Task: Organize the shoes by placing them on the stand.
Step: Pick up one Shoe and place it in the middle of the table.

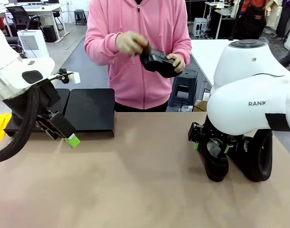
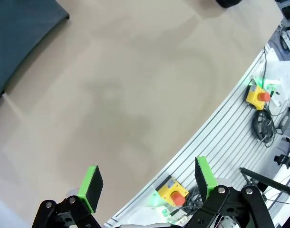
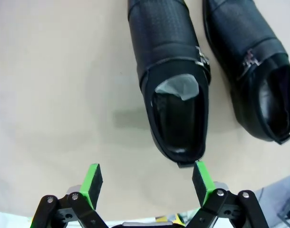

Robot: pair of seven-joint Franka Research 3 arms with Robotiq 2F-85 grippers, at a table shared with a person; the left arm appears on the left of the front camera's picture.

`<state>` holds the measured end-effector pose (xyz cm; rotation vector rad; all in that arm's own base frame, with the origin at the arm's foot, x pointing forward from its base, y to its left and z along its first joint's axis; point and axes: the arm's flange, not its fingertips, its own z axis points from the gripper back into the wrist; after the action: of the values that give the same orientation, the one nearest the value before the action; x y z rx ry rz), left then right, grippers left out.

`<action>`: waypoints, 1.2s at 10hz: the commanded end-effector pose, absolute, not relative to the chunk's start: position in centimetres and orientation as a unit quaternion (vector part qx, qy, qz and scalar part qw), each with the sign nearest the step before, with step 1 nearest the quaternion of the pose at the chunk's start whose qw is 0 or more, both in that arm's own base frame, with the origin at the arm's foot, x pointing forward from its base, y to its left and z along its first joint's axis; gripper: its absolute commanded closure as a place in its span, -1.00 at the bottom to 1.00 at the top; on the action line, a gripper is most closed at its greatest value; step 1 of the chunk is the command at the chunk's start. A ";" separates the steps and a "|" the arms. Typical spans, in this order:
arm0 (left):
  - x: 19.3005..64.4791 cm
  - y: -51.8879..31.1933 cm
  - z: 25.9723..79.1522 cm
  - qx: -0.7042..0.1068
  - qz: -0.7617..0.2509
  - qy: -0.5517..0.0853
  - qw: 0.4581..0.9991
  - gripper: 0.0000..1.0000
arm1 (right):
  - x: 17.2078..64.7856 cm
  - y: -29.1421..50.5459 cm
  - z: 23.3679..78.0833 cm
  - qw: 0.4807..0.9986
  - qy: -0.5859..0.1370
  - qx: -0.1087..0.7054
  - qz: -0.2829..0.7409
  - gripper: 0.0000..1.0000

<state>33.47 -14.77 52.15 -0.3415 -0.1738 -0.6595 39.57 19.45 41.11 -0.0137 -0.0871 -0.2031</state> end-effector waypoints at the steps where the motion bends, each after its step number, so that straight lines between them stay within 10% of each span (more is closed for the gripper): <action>1: 33.6 -14.7 52.2 -0.165 -0.326 -0.090 0.927 -1.00 | 39.9 19.5 39.5 0.993 -0.056 0.011 -0.102 -1.00; 9: 33.6 -14.7 52.2 -0.165 -0.326 -0.090 0.927 -1.00 | 43.3 20.4 35.5 0.998 -0.053 -0.012 -0.030 -1.00; 12: 33.6 -14.7 52.2 -0.165 -0.326 -0.090 0.927 -1.00 | 43.9 20.2 35.2 0.998 -0.063 -0.024 -0.016 -0.01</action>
<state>33.47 -14.78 52.18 -0.3414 -0.1745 -0.6597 42.95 20.11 35.18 -0.0382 -0.1035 -0.0620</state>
